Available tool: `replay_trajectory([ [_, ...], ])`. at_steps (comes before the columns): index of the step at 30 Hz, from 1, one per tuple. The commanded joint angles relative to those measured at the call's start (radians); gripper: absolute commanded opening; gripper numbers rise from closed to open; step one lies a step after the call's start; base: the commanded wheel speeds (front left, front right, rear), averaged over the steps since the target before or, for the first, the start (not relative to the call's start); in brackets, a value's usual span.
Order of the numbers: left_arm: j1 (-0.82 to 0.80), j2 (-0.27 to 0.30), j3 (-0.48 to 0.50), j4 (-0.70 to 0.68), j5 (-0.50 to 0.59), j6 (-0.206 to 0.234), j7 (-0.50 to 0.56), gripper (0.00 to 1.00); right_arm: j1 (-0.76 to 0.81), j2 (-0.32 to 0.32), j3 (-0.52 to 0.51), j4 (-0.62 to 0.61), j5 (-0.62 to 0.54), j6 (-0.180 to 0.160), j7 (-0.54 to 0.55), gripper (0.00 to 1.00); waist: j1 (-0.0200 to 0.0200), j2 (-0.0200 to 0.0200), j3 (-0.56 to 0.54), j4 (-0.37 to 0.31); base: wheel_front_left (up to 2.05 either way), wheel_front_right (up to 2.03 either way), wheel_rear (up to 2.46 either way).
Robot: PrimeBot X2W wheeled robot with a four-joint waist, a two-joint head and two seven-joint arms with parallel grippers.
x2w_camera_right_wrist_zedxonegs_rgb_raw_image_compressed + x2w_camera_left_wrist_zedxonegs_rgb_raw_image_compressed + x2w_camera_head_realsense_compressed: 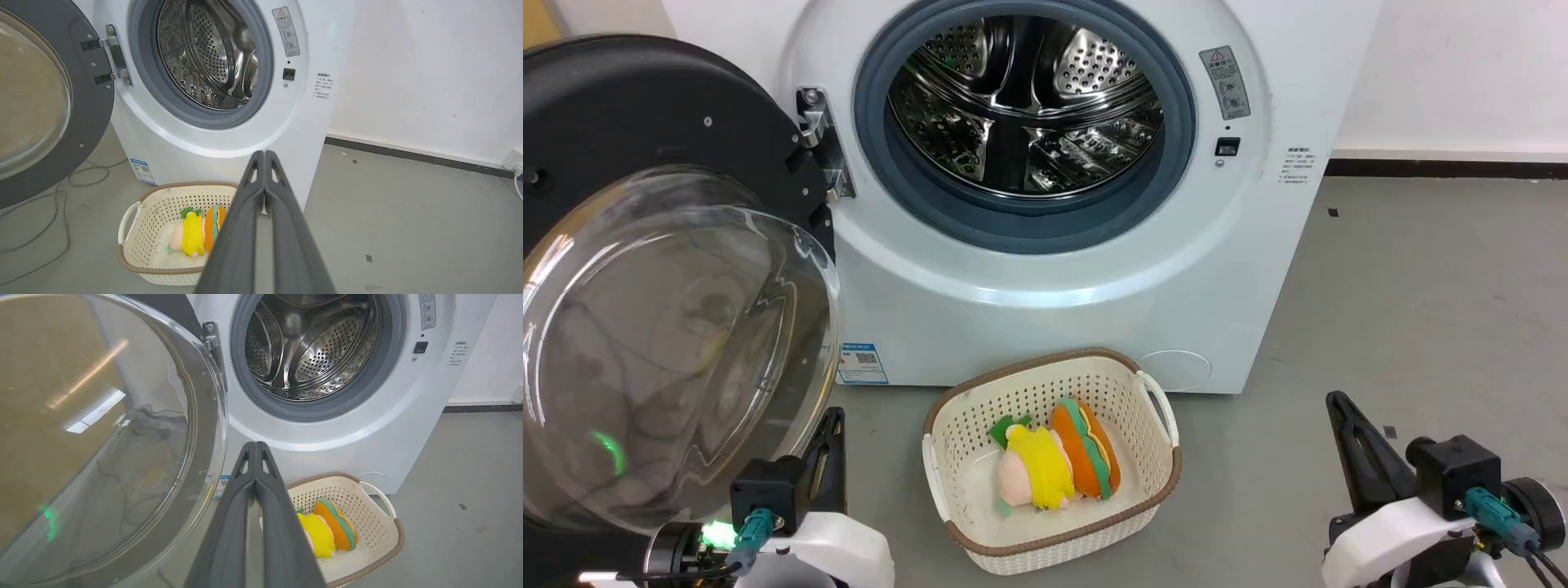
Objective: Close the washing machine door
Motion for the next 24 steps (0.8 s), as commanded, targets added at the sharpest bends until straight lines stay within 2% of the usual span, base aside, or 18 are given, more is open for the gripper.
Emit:
replay_trajectory([
  [1,-0.015,-0.001,0.0,-0.004,0.003,-0.004,0.0,0.0,0.009,0.004,0.001,-0.005,-0.008,0.005,0.001,0.0,0.0001,-0.0001,0.0,0.0,0.0,0.0,0.0],
  [24,-0.015,-0.001,0.0,-0.004,0.003,-0.004,0.0,0.0,0.009,0.004,0.001,-0.005,-0.008,0.005,0.001,0.0,0.0001,-0.0001,0.0,0.0,0.0,0.0,0.0],
])
